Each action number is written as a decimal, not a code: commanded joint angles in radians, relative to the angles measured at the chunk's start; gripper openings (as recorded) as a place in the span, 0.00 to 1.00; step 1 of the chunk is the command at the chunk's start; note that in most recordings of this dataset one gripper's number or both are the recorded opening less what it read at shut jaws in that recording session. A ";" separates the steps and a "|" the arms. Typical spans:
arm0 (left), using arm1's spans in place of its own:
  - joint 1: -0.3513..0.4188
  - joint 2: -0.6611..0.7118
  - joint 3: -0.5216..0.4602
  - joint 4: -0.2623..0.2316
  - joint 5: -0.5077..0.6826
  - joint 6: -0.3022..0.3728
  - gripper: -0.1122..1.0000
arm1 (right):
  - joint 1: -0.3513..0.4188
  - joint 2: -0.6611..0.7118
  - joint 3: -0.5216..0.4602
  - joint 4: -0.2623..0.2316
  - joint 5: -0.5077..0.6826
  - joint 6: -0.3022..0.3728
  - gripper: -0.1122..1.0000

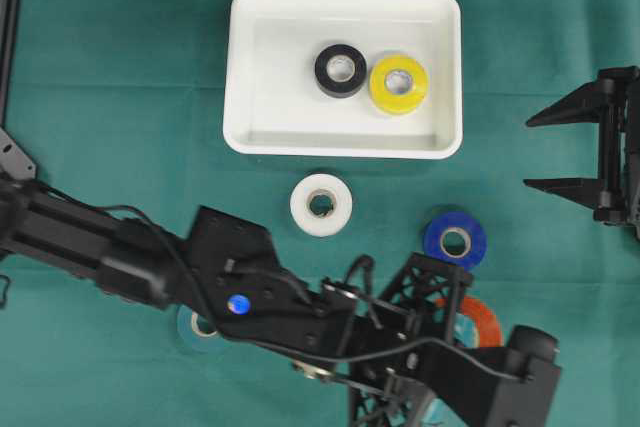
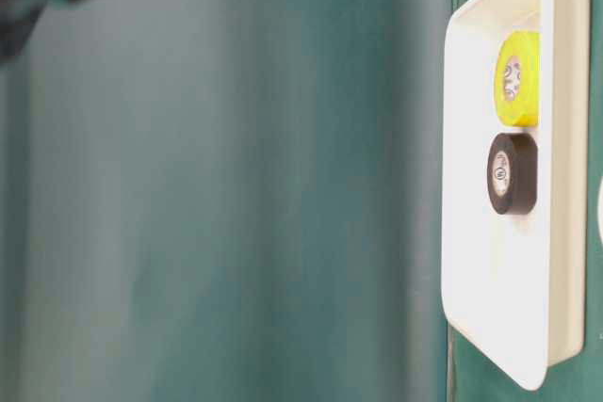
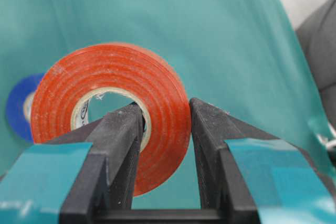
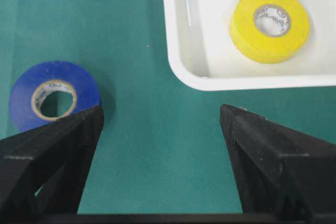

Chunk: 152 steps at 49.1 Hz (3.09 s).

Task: Pick up the tape from a random location and place it into the white case.
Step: 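Lower the left gripper into the red roll's hole and close, then lift the red roll and carry it to the tray's left end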

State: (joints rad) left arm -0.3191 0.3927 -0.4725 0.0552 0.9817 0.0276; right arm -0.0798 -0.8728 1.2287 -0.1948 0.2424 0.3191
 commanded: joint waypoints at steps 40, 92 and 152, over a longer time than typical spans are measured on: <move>0.015 -0.549 0.773 0.002 -0.302 -0.130 0.31 | 0.003 0.008 -0.011 0.002 -0.006 0.000 0.86; 0.052 -0.650 0.923 -0.006 -0.325 -0.130 0.31 | 0.002 0.008 -0.011 0.002 -0.005 0.000 0.86; 0.640 -0.482 0.785 -0.006 -0.325 -0.066 0.31 | 0.002 0.031 -0.011 0.000 -0.005 0.000 0.86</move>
State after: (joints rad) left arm 0.3053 -0.0782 0.3405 0.0522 0.6657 -0.0399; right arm -0.0782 -0.8483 1.2287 -0.1948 0.2424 0.3191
